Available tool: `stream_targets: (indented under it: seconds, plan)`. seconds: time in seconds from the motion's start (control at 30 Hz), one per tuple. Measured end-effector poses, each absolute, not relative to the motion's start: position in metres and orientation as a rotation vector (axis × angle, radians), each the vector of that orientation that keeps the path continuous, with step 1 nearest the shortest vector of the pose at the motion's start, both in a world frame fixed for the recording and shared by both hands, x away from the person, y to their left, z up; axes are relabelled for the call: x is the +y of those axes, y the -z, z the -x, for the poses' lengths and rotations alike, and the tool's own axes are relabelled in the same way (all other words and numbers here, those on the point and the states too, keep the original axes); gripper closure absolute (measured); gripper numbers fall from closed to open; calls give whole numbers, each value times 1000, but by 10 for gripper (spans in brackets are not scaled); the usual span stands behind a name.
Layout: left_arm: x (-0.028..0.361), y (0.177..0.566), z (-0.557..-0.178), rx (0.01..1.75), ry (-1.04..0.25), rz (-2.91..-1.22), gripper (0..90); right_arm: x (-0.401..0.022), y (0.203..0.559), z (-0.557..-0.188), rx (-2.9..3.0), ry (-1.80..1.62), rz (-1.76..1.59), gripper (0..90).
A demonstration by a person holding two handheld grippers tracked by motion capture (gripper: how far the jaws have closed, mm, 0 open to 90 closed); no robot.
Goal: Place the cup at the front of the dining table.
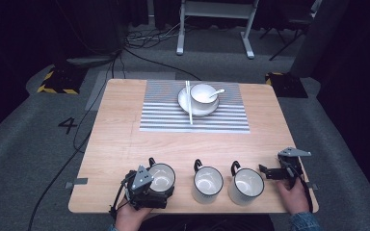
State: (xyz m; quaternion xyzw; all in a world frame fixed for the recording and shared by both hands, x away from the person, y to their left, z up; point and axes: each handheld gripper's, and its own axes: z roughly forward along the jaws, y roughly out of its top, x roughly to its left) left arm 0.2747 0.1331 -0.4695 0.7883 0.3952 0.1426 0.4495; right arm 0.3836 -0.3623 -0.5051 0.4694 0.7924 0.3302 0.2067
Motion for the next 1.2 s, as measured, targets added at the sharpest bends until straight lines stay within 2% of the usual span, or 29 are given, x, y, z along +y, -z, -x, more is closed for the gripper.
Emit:
stream_targets:
  seconds: [0.3, 0.57, 0.87, 1.2]
  plan:
    - [131, 479, -283, 966, -302, -1979, 0, -362, 505, -384, 2207, -920, -1307, 10]
    - [139, 497, -291, 788, -274, -1905, 0, -362, 505, -382, 2208, -920, -1316, 10]
    - [135, 499, -287, 792, -330, -1828, 0, -362, 505, -382, 2207, -921, -1313, 10]
    - [135, 498, -285, 804, -344, -1835, 3, -363, 505, -382, 2212, -924, -1301, 10]
